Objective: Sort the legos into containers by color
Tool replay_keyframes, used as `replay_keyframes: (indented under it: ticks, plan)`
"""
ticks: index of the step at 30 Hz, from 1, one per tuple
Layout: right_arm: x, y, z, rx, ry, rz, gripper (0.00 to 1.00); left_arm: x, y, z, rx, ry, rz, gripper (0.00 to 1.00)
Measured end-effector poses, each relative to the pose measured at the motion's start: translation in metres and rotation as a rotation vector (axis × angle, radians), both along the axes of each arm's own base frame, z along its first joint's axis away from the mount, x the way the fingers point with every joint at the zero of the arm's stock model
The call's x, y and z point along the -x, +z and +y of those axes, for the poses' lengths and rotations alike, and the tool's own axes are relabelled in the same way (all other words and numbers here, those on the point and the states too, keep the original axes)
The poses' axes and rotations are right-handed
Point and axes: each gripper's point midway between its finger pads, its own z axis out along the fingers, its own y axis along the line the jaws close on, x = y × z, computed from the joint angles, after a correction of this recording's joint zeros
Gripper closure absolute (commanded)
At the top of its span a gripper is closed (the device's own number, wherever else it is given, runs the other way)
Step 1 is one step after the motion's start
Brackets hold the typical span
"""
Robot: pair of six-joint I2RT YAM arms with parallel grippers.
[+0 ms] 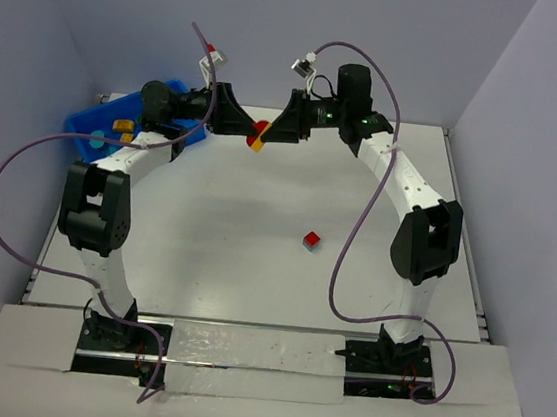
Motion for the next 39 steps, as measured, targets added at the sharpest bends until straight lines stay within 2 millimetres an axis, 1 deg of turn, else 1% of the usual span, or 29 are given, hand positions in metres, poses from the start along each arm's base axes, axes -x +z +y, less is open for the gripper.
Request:
replay_keyframes:
  ticks: [1,3,4,5,8,12,13,14,16,20,22,25,26,28,29,31,35,37,39]
  plan:
    - [0.001,0.0,0.001,0.0,0.003,-0.004,0.55,0.0,-0.001,0.0,-0.001,0.0,0.0,1.0]
    - [0.002,0.0,0.002,0.0,0.009,-0.004,0.8,-0.001,-0.002,-0.001,-0.006,0.0,0.002,1.0]
    - [0.003,0.0,0.002,0.003,0.007,0.0,0.8,-0.001,-0.003,0.0,-0.007,0.001,0.0,1.0]
    - [0.003,0.0,0.002,0.003,0.009,-0.005,0.97,-0.002,-0.003,0.0,-0.009,0.002,-0.005,1.0]
    - [0.002,-0.002,0.002,0.01,0.004,-0.009,1.0,-0.003,-0.004,0.001,-0.015,0.009,-0.005,1.0]
    - [-0.002,-0.007,0.003,0.032,-0.022,-0.045,1.0,-0.011,-0.007,0.008,-0.029,0.038,-0.014,1.0]
    - [-0.003,-0.01,0.003,0.041,-0.025,-0.055,1.0,-0.014,-0.007,0.011,-0.034,0.051,-0.017,1.0]
    - [-0.001,-0.014,0.002,0.052,-0.021,-0.052,1.0,-0.023,-0.004,0.016,-0.036,0.082,-0.024,1.0]
    - [0.003,-0.021,0.0,0.074,-0.013,-0.043,1.0,-0.048,0.007,0.036,-0.034,0.182,-0.049,1.0]
    - [0.008,-0.035,-0.005,0.112,-0.01,-0.029,1.0,-0.092,0.029,0.092,-0.032,0.389,-0.097,1.0]
    - [0.008,-0.042,-0.007,0.136,-0.022,-0.037,1.0,-0.114,0.034,0.119,-0.045,0.513,-0.109,1.0]
    - [0.003,-0.05,-0.012,0.186,-0.065,-0.067,1.0,-0.158,0.036,0.151,-0.108,0.778,-0.103,1.0]
    - [0.0,-0.052,-0.014,0.203,-0.084,-0.08,1.0,-0.173,0.032,0.161,-0.148,0.884,-0.095,1.0]
    - [-0.007,-0.054,-0.019,0.237,-0.128,-0.106,1.0,-0.193,0.02,0.177,-0.233,1.053,-0.087,1.0]
    - [-0.01,-0.055,-0.021,0.253,-0.149,-0.118,1.0,-0.199,0.011,0.182,-0.277,1.108,-0.076,1.0]
    - [-0.015,-0.055,-0.025,0.275,-0.184,-0.142,1.0,-0.208,-0.014,0.194,-0.37,1.209,-0.031,1.0]
    - [-0.019,-0.056,-0.031,0.306,-0.226,-0.161,1.0,-0.23,-0.06,0.217,-0.523,1.391,0.068,1.0]
    - [-0.021,-0.057,-0.033,0.318,-0.238,-0.166,1.0,-0.241,-0.083,0.225,-0.582,1.453,0.108,1.0]
    - [-0.022,-0.059,-0.034,0.329,-0.248,-0.166,1.0,-0.247,-0.108,0.231,-0.636,1.49,0.146,1.0]
